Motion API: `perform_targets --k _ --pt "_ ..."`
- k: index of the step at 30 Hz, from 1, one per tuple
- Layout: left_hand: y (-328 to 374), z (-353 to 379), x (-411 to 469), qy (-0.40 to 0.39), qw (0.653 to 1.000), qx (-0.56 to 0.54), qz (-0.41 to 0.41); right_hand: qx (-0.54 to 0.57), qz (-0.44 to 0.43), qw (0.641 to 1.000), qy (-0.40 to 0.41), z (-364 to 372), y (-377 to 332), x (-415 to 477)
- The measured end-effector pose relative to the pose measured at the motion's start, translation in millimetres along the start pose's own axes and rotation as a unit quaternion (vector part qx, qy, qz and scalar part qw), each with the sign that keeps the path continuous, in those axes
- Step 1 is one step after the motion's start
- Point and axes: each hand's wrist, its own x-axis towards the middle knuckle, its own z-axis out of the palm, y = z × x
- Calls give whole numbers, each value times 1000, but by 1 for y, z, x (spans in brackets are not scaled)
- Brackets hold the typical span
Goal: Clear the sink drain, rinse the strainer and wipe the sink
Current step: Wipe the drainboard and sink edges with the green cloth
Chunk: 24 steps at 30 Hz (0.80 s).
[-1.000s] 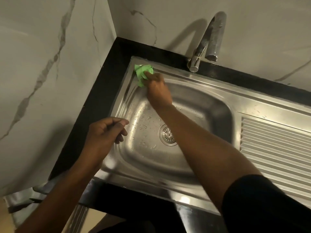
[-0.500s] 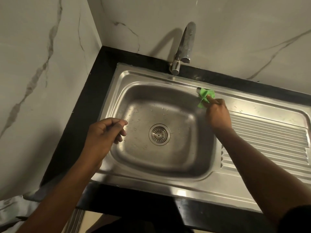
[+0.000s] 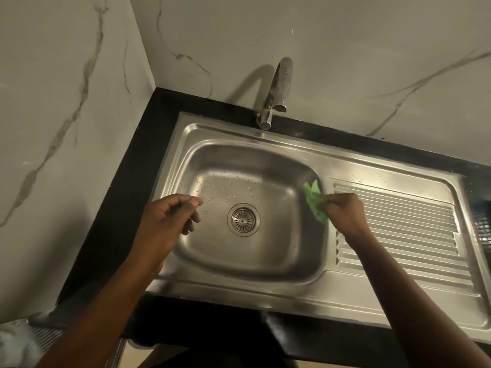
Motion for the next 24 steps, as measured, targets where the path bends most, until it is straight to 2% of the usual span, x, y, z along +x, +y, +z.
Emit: perform_targets --k 3,5,11,13,17,21,24 --pt "-4 -3 0 0 1000 9 -5 95 18 987 131 0 -20 25" --pt "-8 -4 -1 4 1000 14 -12 122 31 977 173 7 -33 53" --pt "-26 -19 -8 12 999 26 -29 73 37 988 130 63 -83 94" --pt "-28 -23 -11 22 999 15 -47 65 -9 990 124 90 -106 91" --pt "-24 -26 -14 40 996 8 -78 12 -160 985 64 149 -178 83" --pt "-19 -37 -11 71 994 3 -88 42 -217 975 10 190 -259 71" --pt "-16 -50 -9 94 992 -3 -85 63 -257 963 -43 202 -289 65"
